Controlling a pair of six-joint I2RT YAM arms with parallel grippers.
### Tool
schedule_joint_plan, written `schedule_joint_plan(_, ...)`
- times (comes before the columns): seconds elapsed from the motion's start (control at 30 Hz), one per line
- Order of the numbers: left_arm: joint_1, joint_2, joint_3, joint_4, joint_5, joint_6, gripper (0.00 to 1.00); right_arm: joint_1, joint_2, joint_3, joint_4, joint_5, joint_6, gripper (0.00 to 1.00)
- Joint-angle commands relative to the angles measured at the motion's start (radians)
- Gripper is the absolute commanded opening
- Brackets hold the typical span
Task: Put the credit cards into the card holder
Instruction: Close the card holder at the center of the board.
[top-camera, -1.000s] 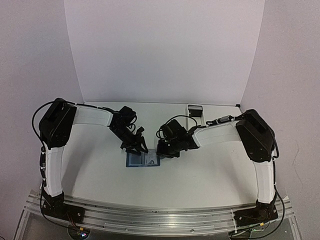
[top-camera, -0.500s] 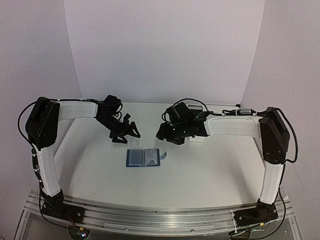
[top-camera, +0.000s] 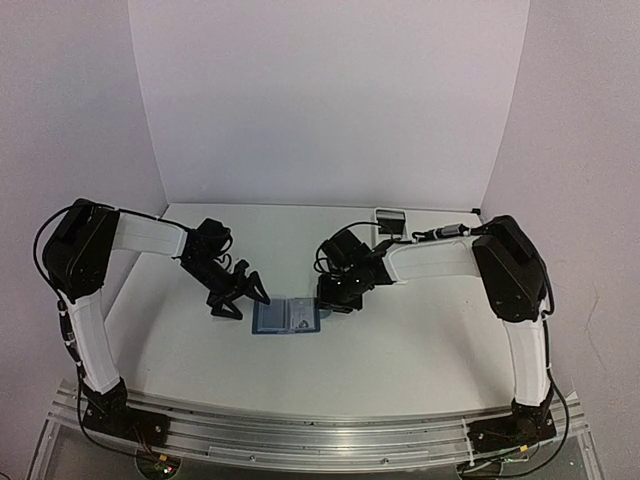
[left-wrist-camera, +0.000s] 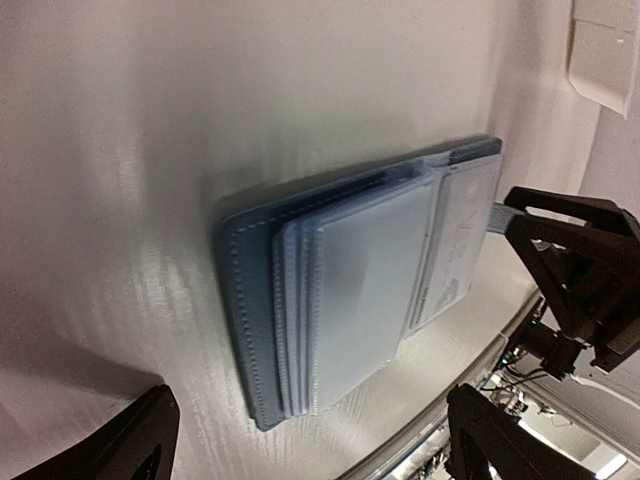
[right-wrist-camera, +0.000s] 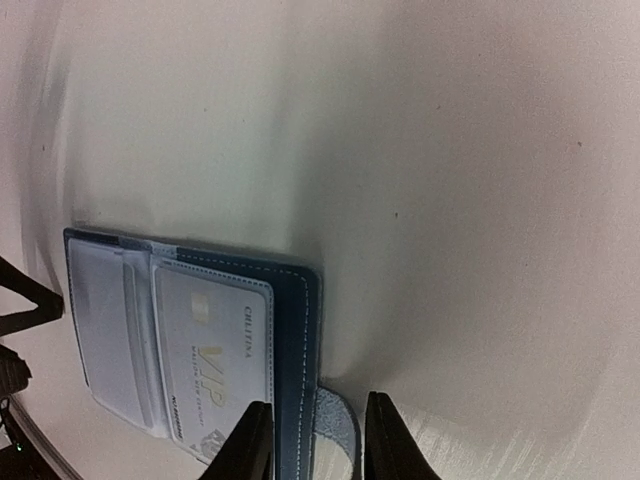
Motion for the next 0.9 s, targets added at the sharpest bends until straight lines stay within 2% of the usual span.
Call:
schedule_joint_plan(0.0,-0.003,0.090,-0.040,0.090,0.062,-0.008,0.93,-0.004,0.005,0.012,-0.006,-0.030,-0.001,0.25)
schedule_joint_plan(0.23,-0.011,0.080,-0.077,0.260,0.129,-0.052,0.91,-0.004,-0.006,-0.042,0.058,-0.024,0.023,0.19)
schedule_joint_plan(0.43,-0.031,0.055,-0.066,0.323,0.206,-0.066,0.84,-0.004,-0.029,-0.121,0.157,-0.033,0.063,0.14)
schedule_joint_plan(0.53,-0.053,0.050,-0.041,0.359,0.242,-0.061,0.77,-0.003,-0.039,-0.156,0.211,-0.041,0.086,0.13)
schedule_joint_plan(0.63,-0.074,0.052,-0.021,0.390,0.271,-0.060,0.64,-0.004,-0.049,-0.176,0.231,-0.041,0.093,0.12)
schedule_joint_plan(0.73,-0.081,0.050,-0.008,0.421,0.302,-0.077,0.55,-0.004,-0.071,-0.200,0.239,-0.026,0.093,0.12)
schedule_joint_plan(0.87,-0.084,0.063,0.020,0.369,0.252,-0.052,0.53,-0.001,-0.141,-0.207,0.237,0.001,0.082,0.09)
